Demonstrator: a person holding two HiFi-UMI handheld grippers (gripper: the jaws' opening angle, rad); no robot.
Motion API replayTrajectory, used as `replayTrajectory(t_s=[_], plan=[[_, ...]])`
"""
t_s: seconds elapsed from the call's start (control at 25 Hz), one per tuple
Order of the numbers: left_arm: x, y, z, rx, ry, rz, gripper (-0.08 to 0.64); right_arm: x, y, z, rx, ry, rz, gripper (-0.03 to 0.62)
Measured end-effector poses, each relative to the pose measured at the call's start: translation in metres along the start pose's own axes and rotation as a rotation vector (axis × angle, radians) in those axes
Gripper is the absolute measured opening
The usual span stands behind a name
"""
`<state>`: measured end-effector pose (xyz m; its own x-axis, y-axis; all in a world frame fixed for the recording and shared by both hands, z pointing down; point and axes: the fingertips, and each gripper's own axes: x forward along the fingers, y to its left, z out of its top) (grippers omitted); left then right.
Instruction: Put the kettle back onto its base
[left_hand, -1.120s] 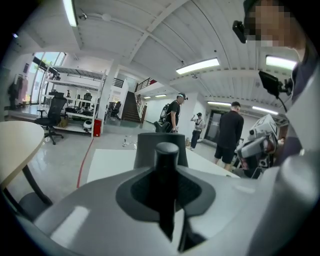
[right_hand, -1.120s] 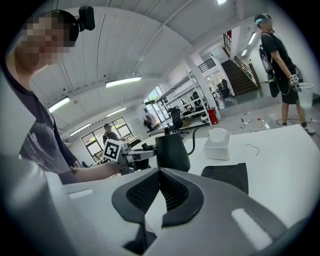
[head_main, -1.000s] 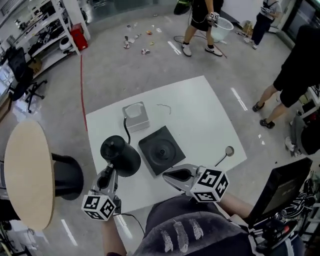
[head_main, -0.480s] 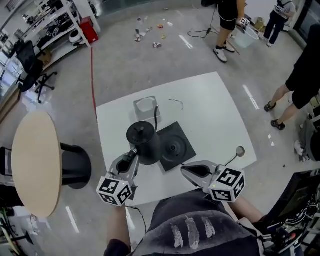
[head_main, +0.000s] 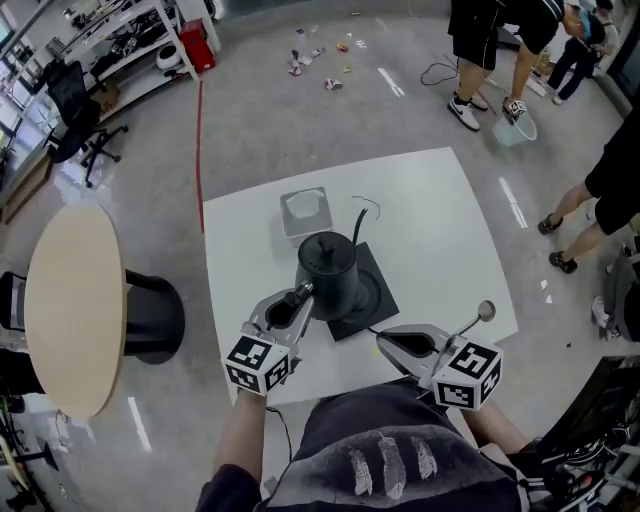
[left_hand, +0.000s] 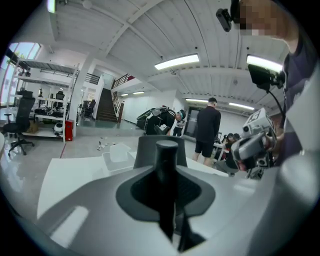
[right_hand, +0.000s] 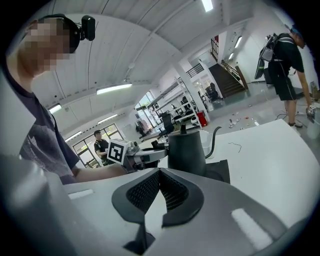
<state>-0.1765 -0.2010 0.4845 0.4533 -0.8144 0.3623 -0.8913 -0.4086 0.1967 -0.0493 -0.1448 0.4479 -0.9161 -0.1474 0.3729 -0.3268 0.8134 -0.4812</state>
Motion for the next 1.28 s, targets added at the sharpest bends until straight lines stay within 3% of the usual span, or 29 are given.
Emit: replayTrajectory(t_s=[0.52,1.0,1.28], plan=[[0.035,-0.033,-0.011,0.051,0.024,-0.09,0.058,-0.02,-0.008,-0.009,0.045,-0.023,-0.033,0.002],[0.041,-0.045,-0.022,0.058,-0.016,-0.134,0.061,-0.029,-0.018,-0.017,0.061,-0.017,-0.05,0.002],[0.03,-0.043,-0.032,0.104,0.036,-0.162,0.071,-0.017,-0.013,-0.012,0.049,-0.001,-0.039,0.002]])
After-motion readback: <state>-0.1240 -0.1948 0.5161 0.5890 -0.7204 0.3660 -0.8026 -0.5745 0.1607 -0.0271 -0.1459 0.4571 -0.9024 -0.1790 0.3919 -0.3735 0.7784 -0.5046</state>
